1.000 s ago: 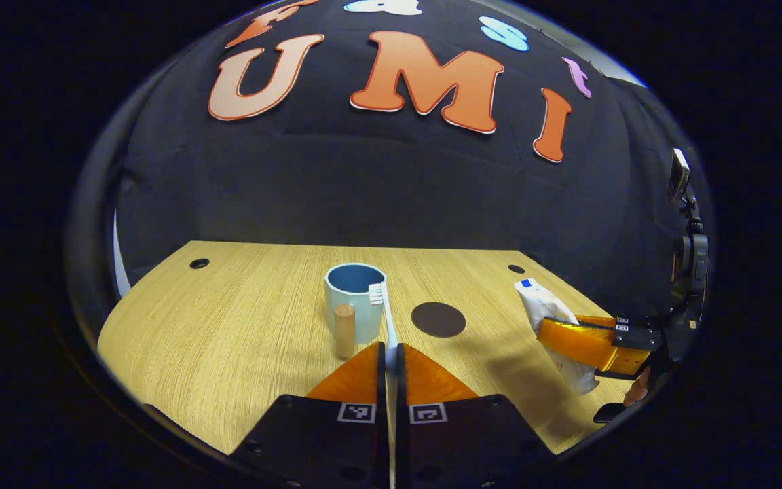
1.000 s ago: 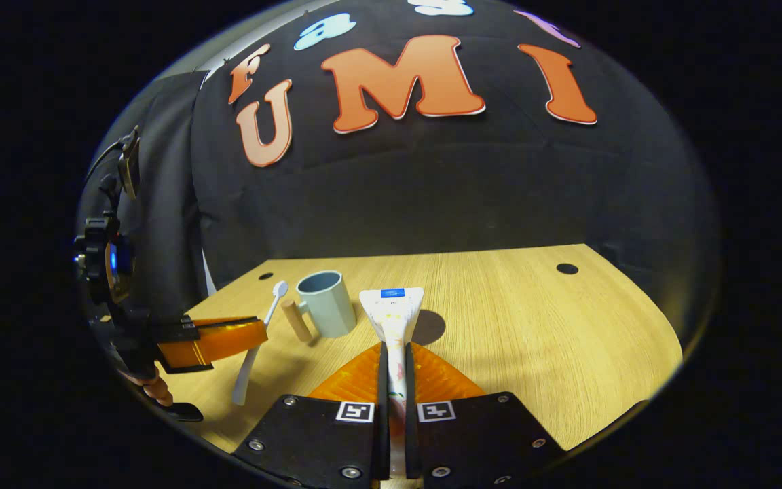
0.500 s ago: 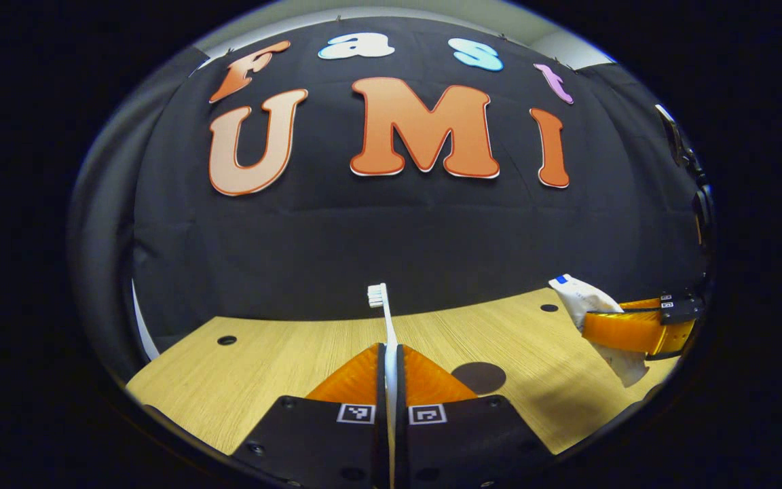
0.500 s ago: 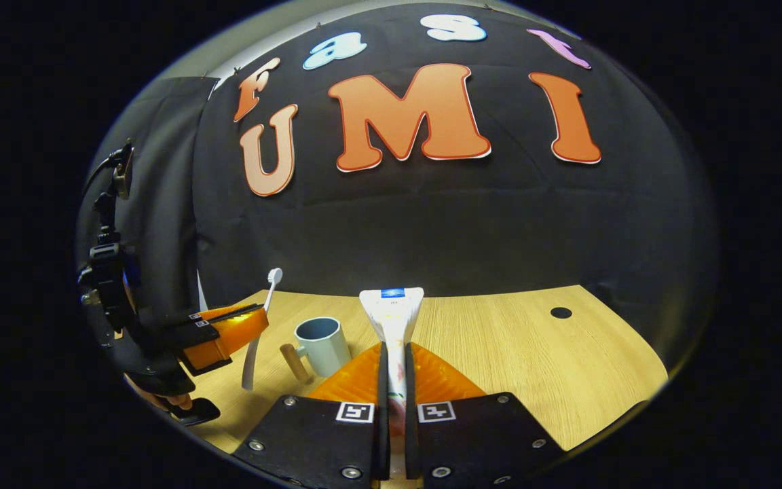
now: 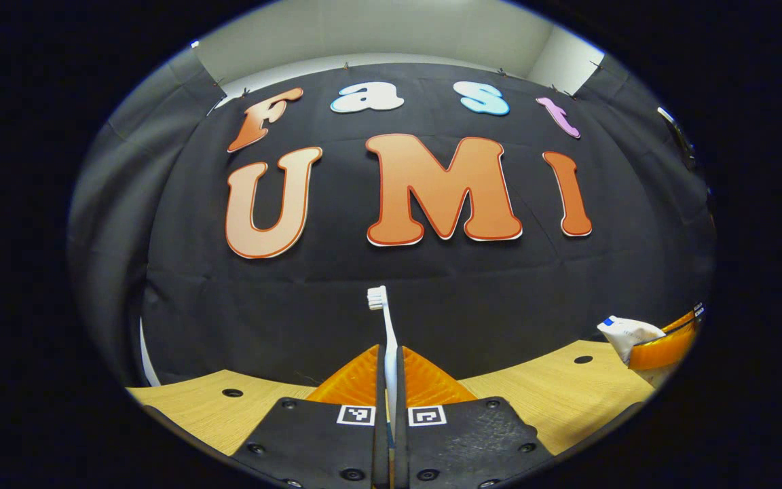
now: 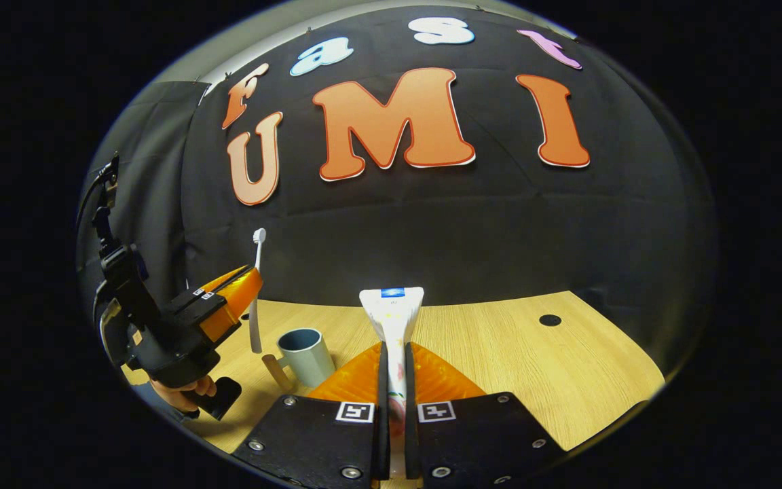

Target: Put the toothbrush and toothpaste on the desktop into the cup, then pick up the cup and place it on the coaster on the desktop.

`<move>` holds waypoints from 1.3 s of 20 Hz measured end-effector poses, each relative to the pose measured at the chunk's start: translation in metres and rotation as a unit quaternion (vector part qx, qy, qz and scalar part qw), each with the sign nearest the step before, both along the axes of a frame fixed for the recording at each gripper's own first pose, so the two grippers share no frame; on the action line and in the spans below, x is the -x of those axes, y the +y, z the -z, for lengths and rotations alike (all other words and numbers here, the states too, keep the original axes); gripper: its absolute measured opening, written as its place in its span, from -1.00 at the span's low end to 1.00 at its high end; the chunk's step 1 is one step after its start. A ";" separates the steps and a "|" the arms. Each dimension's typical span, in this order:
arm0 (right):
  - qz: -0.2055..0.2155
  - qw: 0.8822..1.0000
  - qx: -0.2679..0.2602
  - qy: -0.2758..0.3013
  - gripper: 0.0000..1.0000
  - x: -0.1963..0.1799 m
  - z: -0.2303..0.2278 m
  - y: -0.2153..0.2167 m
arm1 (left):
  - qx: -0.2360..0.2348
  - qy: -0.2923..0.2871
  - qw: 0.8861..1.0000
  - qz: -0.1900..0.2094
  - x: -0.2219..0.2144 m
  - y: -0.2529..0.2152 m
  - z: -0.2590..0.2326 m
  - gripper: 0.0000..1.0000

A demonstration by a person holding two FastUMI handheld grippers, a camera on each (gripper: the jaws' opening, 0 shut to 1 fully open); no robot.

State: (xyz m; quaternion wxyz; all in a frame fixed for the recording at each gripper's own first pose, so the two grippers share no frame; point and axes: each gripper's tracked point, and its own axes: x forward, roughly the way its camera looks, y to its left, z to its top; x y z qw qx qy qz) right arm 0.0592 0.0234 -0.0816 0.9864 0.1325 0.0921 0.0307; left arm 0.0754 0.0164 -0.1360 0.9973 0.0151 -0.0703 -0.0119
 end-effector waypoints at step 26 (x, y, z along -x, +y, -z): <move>0.010 1.000 -0.018 0.011 -0.82 -0.016 0.016 -0.015 | -0.028 0.000 1.000 -0.012 -0.050 -0.016 0.069 -0.94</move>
